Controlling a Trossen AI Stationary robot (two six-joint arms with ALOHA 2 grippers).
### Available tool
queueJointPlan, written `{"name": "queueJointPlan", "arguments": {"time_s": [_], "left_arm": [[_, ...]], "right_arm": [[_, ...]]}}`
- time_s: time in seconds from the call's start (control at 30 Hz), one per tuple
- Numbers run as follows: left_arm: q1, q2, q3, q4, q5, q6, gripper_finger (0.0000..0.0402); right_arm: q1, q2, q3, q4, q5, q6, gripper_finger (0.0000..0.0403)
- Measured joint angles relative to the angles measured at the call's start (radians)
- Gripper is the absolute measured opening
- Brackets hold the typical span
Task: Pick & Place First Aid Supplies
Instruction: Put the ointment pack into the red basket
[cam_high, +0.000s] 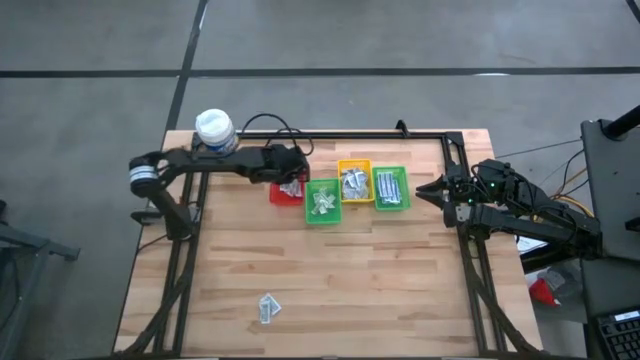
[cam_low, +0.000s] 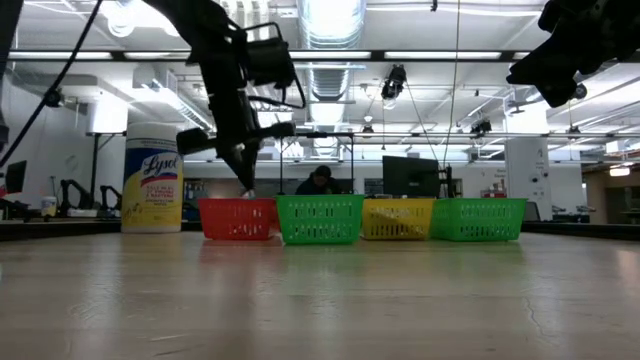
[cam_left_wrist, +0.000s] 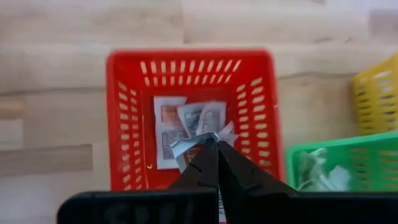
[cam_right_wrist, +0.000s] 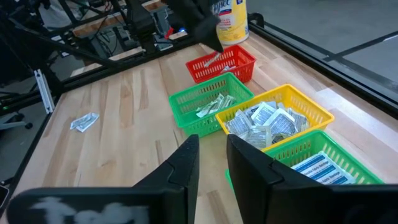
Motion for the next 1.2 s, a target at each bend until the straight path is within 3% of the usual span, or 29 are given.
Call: {"name": "queueJointPlan", "arguments": {"time_s": [0.37,0.9,1.0,1.2], "left_arm": [[0.003,0.106,0.0,0.018,0.039,-0.011,0.0],[0.003,0.124,0.0,0.034,0.039,0.038,0.0002],[0.003,0.123,0.0,0.034,0.039,0.06,0.0022],[0.003,0.12,0.0,0.034,0.04,0.061,0.011]], "right_arm": [[0.0,0.0,0.0,0.0,0.0,0.0,0.0076],[0.0,0.0,0.0,0.0,0.0,0.0,0.008],[0.0,0.0,0.0,0.0,0.0,0.0,0.0084],[0.0,0.0,0.0,0.0,0.0,0.0,0.0081]]}}
